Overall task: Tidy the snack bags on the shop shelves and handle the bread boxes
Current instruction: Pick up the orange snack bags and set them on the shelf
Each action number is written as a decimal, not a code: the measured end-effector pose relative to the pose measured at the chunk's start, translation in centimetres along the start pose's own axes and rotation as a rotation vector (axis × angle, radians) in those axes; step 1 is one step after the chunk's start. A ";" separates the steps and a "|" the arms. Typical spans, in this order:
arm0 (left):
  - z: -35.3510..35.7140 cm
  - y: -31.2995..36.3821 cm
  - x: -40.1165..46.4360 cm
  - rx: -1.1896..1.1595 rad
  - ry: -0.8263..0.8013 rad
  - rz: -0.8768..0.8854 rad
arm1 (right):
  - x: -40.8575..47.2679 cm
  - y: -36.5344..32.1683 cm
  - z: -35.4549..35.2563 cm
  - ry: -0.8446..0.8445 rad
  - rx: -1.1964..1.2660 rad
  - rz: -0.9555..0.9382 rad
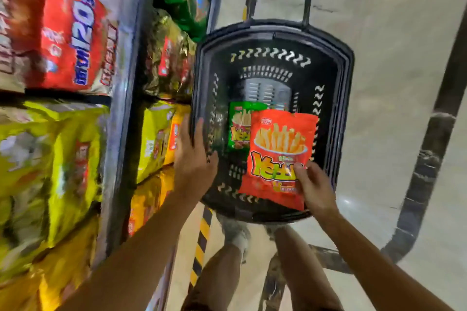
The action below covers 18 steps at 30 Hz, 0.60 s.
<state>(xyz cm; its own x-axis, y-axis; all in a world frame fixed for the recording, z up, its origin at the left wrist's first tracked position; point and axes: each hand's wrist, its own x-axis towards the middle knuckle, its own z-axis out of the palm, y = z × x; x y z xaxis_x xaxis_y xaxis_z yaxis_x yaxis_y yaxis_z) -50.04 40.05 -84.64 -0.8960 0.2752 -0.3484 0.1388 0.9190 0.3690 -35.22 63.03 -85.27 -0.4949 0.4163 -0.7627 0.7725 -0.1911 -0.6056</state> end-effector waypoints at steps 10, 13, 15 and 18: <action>5.4 -3.6 4.4 -0.068 0.221 -0.003 | 13.8 8.5 5.2 0.002 -0.086 0.109; 6.2 -4.4 4.8 -0.091 0.193 -0.070 | 17.6 9.6 6.6 -0.012 -0.116 0.130; 6.7 -4.8 4.9 -0.066 0.181 -0.111 | 20.1 10.8 7.4 0.019 -0.131 0.136; 7.1 -5.2 5.1 0.013 0.159 -0.185 | 23.2 12.3 8.5 0.097 -0.193 0.154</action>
<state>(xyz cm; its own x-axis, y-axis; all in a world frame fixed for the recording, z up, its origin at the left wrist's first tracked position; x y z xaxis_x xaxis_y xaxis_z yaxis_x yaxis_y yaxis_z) -52.30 38.65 -94.49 -0.9618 0.0546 -0.2682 -0.0296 0.9534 0.3003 -40.58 62.75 -112.32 -0.3325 0.4802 -0.8117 0.9020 -0.0893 -0.4224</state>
